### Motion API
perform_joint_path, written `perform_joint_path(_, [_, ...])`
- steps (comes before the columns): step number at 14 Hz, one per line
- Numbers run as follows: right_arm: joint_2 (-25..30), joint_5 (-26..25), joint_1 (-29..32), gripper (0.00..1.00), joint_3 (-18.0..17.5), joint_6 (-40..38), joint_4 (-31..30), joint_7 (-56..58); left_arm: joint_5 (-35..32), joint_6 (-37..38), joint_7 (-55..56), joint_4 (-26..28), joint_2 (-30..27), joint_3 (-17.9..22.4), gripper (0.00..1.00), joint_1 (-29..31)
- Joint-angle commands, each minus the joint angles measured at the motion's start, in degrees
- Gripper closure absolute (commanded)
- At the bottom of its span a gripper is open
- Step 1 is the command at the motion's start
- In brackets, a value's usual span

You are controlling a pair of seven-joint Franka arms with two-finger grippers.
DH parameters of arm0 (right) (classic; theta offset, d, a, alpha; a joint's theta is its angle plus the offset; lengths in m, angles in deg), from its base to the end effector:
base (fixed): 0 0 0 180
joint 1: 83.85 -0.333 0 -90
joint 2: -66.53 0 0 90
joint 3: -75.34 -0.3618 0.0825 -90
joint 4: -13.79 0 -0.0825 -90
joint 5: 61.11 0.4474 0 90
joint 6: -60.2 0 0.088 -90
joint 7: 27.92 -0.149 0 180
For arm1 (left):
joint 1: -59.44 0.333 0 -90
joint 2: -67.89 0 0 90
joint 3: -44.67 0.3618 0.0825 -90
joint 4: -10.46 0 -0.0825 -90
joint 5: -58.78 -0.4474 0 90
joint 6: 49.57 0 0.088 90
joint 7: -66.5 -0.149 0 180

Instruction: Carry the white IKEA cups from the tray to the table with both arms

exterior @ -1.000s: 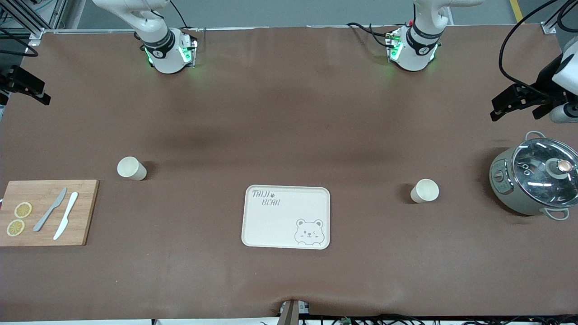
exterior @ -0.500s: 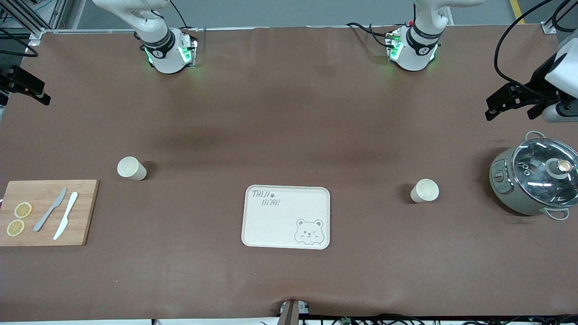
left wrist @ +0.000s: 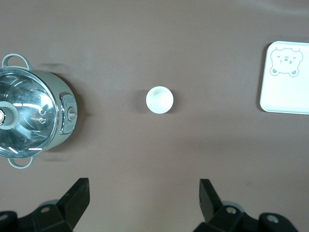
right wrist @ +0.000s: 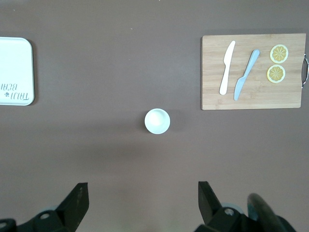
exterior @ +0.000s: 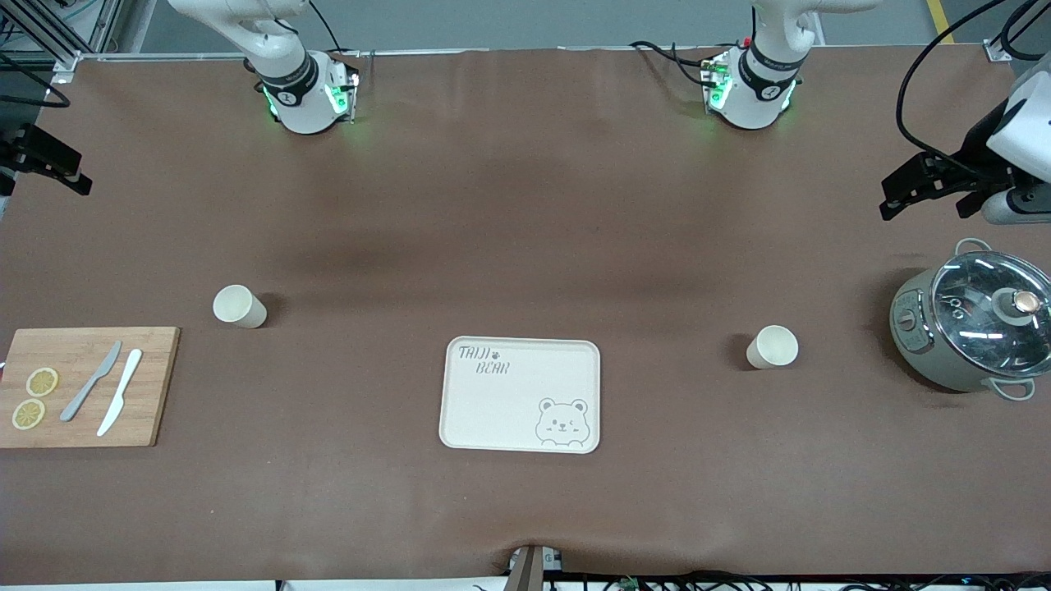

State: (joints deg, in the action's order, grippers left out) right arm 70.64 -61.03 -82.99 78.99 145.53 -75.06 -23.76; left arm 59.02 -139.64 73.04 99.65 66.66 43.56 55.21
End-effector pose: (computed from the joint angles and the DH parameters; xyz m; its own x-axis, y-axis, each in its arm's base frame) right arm 0.5820 -0.0472 0.6748 0.9999 -0.0059 0.0106 -0.0058 -1.0000 -0.0052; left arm 0.6096 -0.0577 0.6492 0.9991 0.0210 0.0361 0.0207 -0.9998 0.0079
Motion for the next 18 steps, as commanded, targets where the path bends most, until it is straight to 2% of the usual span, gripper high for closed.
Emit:
perform_joint_path(1, [-0.25, 1.06, 0.54, 0.0, -0.39, 0.27, 0.61, -0.57, 0.11, -0.28, 0.14, -0.25, 0.17, -0.21, 0.0, 0.36])
perform_joint_path(18, [-0.25, 1.15, 0.54, 0.0, -0.39, 0.27, 0.61, -0.57, 0.03, -0.45, 0.23, -1.13, 0.88, -0.3, 0.0, 0.35])
